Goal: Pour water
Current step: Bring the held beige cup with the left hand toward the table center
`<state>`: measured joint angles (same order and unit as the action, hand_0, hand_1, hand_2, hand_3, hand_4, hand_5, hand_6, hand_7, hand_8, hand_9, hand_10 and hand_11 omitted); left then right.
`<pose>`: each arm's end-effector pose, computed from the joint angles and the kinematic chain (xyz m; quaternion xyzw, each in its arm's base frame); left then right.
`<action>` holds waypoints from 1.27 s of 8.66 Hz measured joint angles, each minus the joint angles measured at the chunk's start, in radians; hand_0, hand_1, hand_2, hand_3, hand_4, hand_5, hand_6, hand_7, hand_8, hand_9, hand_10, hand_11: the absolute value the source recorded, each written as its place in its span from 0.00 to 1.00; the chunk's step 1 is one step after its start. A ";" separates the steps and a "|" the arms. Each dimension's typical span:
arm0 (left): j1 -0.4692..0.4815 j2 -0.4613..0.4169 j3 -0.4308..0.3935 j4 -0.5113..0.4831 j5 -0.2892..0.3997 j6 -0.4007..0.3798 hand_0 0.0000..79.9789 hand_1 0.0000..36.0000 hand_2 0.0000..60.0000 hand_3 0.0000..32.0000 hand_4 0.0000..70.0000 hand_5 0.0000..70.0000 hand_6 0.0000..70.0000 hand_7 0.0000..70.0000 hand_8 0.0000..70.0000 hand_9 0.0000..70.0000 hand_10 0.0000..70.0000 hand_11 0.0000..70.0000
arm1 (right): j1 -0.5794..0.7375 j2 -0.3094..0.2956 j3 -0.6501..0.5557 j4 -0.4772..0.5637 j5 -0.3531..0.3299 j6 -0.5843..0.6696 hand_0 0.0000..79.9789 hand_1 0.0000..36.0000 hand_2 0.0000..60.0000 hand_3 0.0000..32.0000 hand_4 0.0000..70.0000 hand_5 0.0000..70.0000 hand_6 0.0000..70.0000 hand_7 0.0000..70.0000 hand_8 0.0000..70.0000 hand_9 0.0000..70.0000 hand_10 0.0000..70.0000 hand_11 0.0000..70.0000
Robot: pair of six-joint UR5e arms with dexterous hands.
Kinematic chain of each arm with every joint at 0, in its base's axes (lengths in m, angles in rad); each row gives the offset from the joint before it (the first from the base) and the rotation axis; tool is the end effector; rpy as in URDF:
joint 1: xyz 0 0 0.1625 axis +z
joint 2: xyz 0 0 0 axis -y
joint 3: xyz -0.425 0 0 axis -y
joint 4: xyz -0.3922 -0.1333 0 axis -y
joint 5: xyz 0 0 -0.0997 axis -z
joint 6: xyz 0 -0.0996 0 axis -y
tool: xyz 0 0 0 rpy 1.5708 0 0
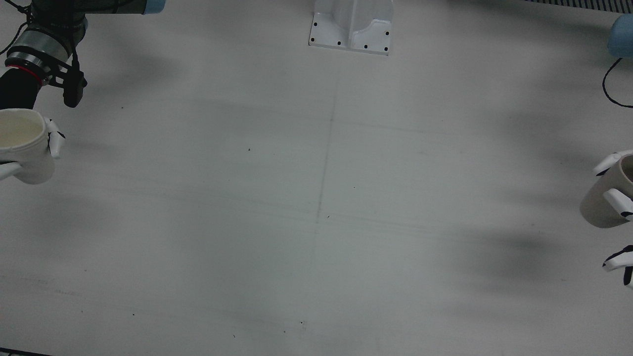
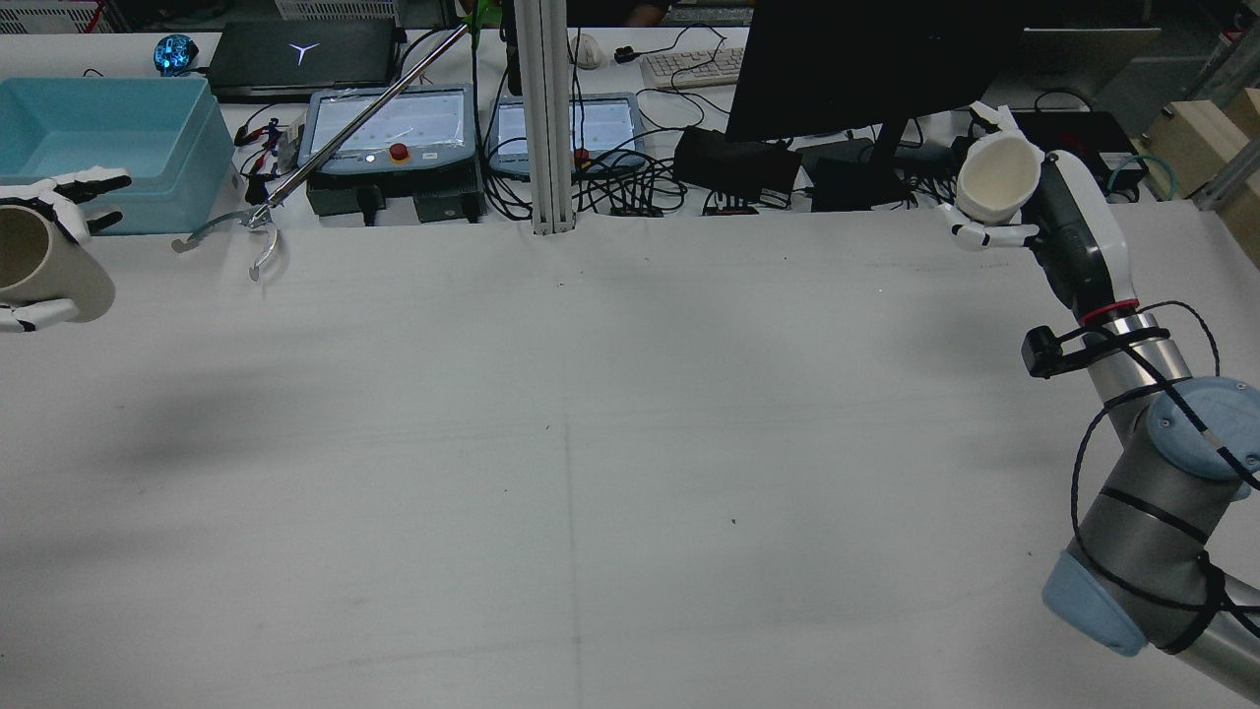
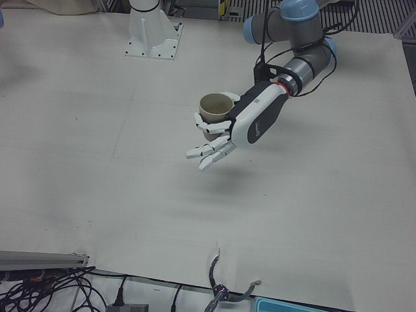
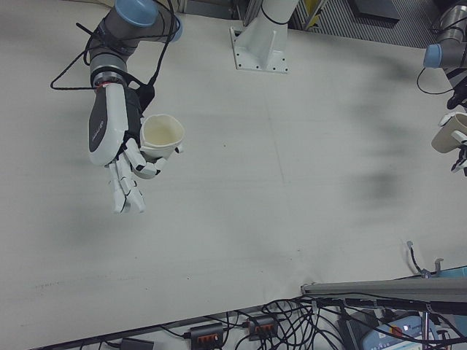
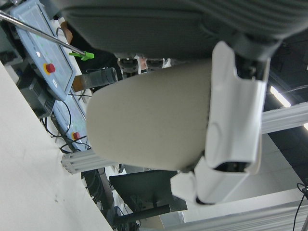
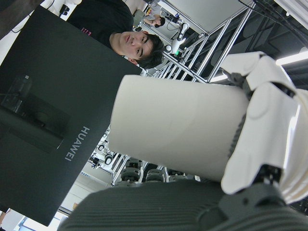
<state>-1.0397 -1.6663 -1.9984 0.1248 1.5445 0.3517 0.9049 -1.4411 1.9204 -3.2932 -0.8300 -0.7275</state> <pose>0.1415 -0.5092 0.4429 -0.0674 0.8303 -0.5048 0.2264 -0.1541 -0.5207 0.4738 0.2340 -0.7510 0.6052 0.1226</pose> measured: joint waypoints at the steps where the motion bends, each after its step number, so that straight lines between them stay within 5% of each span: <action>1: 0.033 -0.051 0.002 0.038 0.002 0.002 0.79 1.00 1.00 0.00 0.95 1.00 0.22 0.25 0.09 0.08 0.12 0.22 | 0.005 0.010 0.019 -0.025 -0.002 -0.002 0.63 0.71 0.80 0.00 0.30 1.00 0.12 0.22 0.01 0.03 0.08 0.15; 3: 0.075 -0.154 0.004 0.110 0.038 0.031 0.84 1.00 1.00 0.00 1.00 1.00 0.27 0.26 0.12 0.10 0.13 0.23 | 0.005 0.039 0.033 -0.046 -0.003 -0.015 0.64 0.73 0.80 0.00 0.30 1.00 0.13 0.22 0.01 0.03 0.08 0.15; 4: 0.086 -0.194 0.006 0.135 0.062 0.053 0.99 1.00 1.00 0.00 1.00 1.00 0.32 0.27 0.14 0.11 0.14 0.24 | 0.005 0.056 0.042 -0.049 -0.004 -0.044 0.64 0.73 0.79 0.00 0.30 1.00 0.13 0.22 0.01 0.03 0.08 0.15; 7: 0.130 -0.238 0.010 0.184 0.117 0.076 1.00 1.00 1.00 0.00 1.00 1.00 0.34 0.27 0.16 0.11 0.14 0.25 | -0.021 0.076 0.109 -0.065 -0.034 -0.187 0.65 0.76 0.80 0.00 0.32 1.00 0.13 0.24 0.01 0.03 0.08 0.14; 8: 0.138 -0.249 0.011 0.205 0.142 0.078 1.00 1.00 1.00 0.00 1.00 1.00 0.34 0.27 0.15 0.11 0.14 0.24 | -0.033 0.082 0.123 -0.069 -0.038 -0.212 0.65 0.76 0.80 0.00 0.31 1.00 0.14 0.24 0.01 0.03 0.08 0.14; 9: 0.143 -0.258 0.011 0.219 0.161 0.079 0.78 1.00 1.00 0.00 1.00 1.00 0.36 0.28 0.16 0.11 0.13 0.23 | -0.049 0.093 0.133 -0.071 -0.040 -0.239 0.65 0.75 0.80 0.00 0.31 1.00 0.13 0.24 0.01 0.03 0.08 0.14; 11: 0.145 -0.270 0.009 0.235 0.185 0.079 0.77 1.00 1.00 0.00 1.00 1.00 0.39 0.29 0.16 0.12 0.13 0.22 | -0.084 0.109 0.158 -0.078 -0.040 -0.294 0.64 0.73 0.78 0.00 0.30 1.00 0.13 0.22 0.01 0.02 0.08 0.14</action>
<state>-0.8952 -1.9359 -1.9897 0.3598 1.7297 0.4305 0.8212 -1.3324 2.0789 -3.3707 -0.8702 -1.0212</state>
